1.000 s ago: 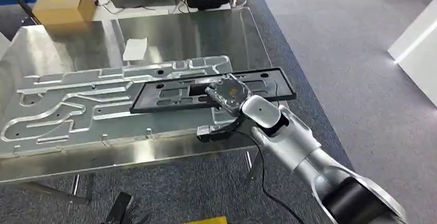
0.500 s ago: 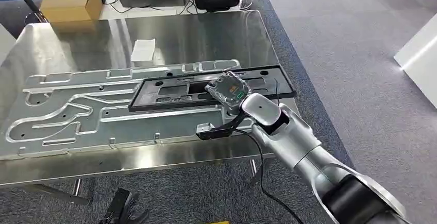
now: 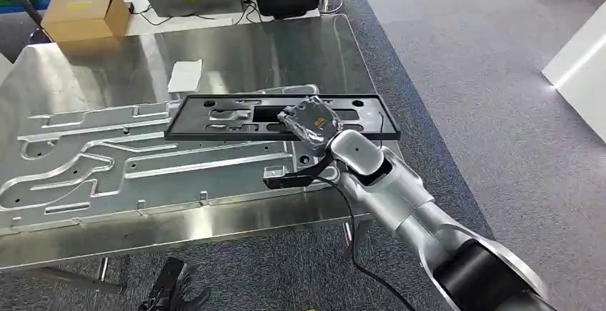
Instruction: Take the parts from the cabinet and place them on the table.
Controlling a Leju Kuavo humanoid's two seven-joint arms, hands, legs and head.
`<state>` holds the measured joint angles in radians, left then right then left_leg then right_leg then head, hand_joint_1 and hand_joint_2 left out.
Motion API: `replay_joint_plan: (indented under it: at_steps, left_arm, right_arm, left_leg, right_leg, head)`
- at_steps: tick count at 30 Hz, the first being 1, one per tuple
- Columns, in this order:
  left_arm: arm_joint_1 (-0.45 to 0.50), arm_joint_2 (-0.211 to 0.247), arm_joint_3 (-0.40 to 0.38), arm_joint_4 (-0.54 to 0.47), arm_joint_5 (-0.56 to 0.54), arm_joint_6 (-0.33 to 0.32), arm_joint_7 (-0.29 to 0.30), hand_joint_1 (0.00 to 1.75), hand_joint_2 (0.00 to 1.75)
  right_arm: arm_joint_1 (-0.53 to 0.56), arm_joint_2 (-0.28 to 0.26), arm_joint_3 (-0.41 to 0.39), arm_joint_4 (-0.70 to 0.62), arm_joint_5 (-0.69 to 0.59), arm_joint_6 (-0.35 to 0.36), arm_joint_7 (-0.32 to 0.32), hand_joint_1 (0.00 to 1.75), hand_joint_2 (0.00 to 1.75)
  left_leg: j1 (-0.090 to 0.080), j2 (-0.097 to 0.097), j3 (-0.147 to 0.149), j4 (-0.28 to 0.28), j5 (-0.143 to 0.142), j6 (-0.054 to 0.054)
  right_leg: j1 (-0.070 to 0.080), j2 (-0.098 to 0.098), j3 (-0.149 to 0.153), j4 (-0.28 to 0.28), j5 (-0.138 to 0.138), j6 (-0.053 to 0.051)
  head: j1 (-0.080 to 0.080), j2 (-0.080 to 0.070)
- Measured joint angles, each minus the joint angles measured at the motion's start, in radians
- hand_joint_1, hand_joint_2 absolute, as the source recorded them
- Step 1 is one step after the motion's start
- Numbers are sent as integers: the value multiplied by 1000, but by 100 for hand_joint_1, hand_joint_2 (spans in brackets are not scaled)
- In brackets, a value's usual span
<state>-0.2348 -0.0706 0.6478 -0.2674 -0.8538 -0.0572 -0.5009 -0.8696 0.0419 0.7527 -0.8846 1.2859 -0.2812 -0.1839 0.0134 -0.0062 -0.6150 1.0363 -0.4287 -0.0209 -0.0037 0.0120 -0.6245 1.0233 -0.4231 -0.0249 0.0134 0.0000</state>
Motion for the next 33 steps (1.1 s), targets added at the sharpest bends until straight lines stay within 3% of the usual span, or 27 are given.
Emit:
replay_joint_plan:
  at_steps: [1,4,6,7,9,10,12,13,16,17,19,21,22,23,26,27,28,29,30,31,32,33]
  left_arm:
    - [-4,0,-3,0,2,-2,0,0,175]
    - [-6,-2,-15,0,5,-7,-2,0,175]
    - [-9,-6,-21,0,5,-9,-2,0,175]
    - [-12,-6,-21,0,6,-10,-2,0,175]
    - [-12,-6,-24,0,6,-11,-2,0,175]
    - [-11,-6,-25,0,8,-12,-2,0,175]
    - [-10,-6,-27,0,13,-12,-2,0,175]
    - [-10,-6,-29,0,17,-11,-3,0,175]
    - [-10,-7,-35,0,26,-11,-3,0,175]
    - [-10,-7,-37,0,27,-11,-4,0,175]
    - [-8,-6,-37,0,38,-6,-4,0,175]
    - [-4,-6,-37,0,61,4,-5,0,175]
    - [0,-4,-37,-1,70,8,-6,0,175]
    - [4,-2,-37,-2,76,9,-8,0,175]
    - [14,2,-37,-2,81,7,-11,0,175]
    - [19,4,-37,-2,83,6,-11,0,175]
    - [23,8,-37,-2,86,6,-11,0,175]
    - [23,11,-37,-2,87,5,-11,0,175]
    - [21,14,-37,-2,88,3,-12,0,175]
    - [18,15,-37,-2,89,3,-13,0,175]
    - [16,18,-37,-2,89,3,-13,0,175]
    - [14,19,-37,-2,89,3,-13,0,175]
  right_arm:
    - [-8,13,0,19,-2,-4,-8,175,175]
    - [-15,48,-2,63,-7,-13,-18,175,175]
    - [-20,65,-2,82,-10,-17,-20,175,175]
    - [-26,70,-3,92,-13,-21,-23,175,175]
    - [-32,81,-3,113,-17,-24,-30,175,175]
    - [-31,85,-3,125,-20,-24,-31,175,175]
    - [-31,90,-3,135,-27,-25,-32,175,175]
    - [-30,97,-4,142,-40,-26,-26,175,175]
    - [-29,128,-37,149,-97,-29,22,175,175]
    - [-29,132,-46,151,-102,-31,28,175,175]
    - [-23,146,-60,153,-145,-34,46,175,175]
    - [7,171,-113,146,-337,9,57,175,175]
    - [24,195,-158,138,-482,58,57,175,175]
    - [36,213,-200,130,-599,89,54,175,175]
    - [27,225,-275,109,-778,153,48,175,175]
    - [20,222,-280,106,-790,170,48,175,175]
    - [16,222,-280,103,-790,192,48,175,175]
    - [13,222,-280,100,-789,219,48,175,175]
    - [9,222,-280,99,-787,243,51,175,175]
    - [3,221,-280,99,-785,262,55,175,175]
    - [-1,220,-280,99,-785,269,58,175,175]
    - [-6,218,-280,99,-785,270,59,175,175]
  left_leg:
    - [-5,-1,5,-15,-3,5]
    - [-6,-2,-1,-10,2,20]
    - [3,-1,6,-24,11,35]
    - [3,0,5,-24,11,42]
    - [3,0,5,-24,11,43]
    - [3,0,4,-23,11,44]
    - [3,0,4,-22,11,43]
    - [3,0,4,-21,10,42]
    - [3,-1,7,-17,4,34]
    - [-3,-1,3,-15,3,29]
    - [-2,-1,2,-17,5,18]
    - [-1,-1,6,-23,6,4]
    - [2,0,1,-17,-5,-1]
    - [2,1,-5,11,-26,-6]
    - [4,1,-103,239,-133,-15]
    - [4,1,-129,295,-146,-17]
    - [4,1,-131,296,-133,-16]
    - [4,1,-109,247,-97,-13]
    - [3,4,-70,166,-52,-8]
    - [1,19,-19,62,-3,0]
    - [-5,58,11,-4,-4,11]
    - [-15,65,11,-17,-5,17]
  right_leg:
    - [6,3,-7,9,-1,3]
    - [4,4,-8,1,6,14]
    - [4,0,-16,23,-15,25]
    - [2,-3,-38,73,-48,30]
    - [-1,-5,-112,235,-125,37]
    - [-3,-6,-147,306,-147,39]
    - [-4,-6,-160,329,-145,40]
    - [-4,-7,-149,303,-119,39]
    - [-3,-8,-16,39,7,25]
    - [2,-9,-3,14,-10,22]
    - [6,-6,-8,8,-5,19]
    - [7,-6,-5,3,-2,7]
    - [-1,-7,1,-7,3,-1]
    - [-1,-6,4,-10,4,-5]
    - [3,0,7,-9,1,-15]
    - [4,6,7,-7,0,-16]
    - [5,9,8,-5,0,-16]
    - [6,9,10,-3,-3,-19]
    - [8,9,13,0,-5,-19]
    - [10,8,16,2,-8,-17]
    - [12,5,18,2,-11,-15]
    - [21,5,16,5,-10,-12]
  head:
    - [-2,0]
    - [0,0]
    - [0,0]
    - [4,0]
    - [3,0]
    - [4,0]
    - [4,0]
    - [4,0]
    - [4,0]
    - [3,0]
    - [2,0]
    - [4,0]
    - [2,0]
    - [2,0]
    - [3,0]
    - [3,0]
    - [3,0]
    - [2,0]
    - [2,0]
    - [2,0]
    - [3,0]
    - [3,0]
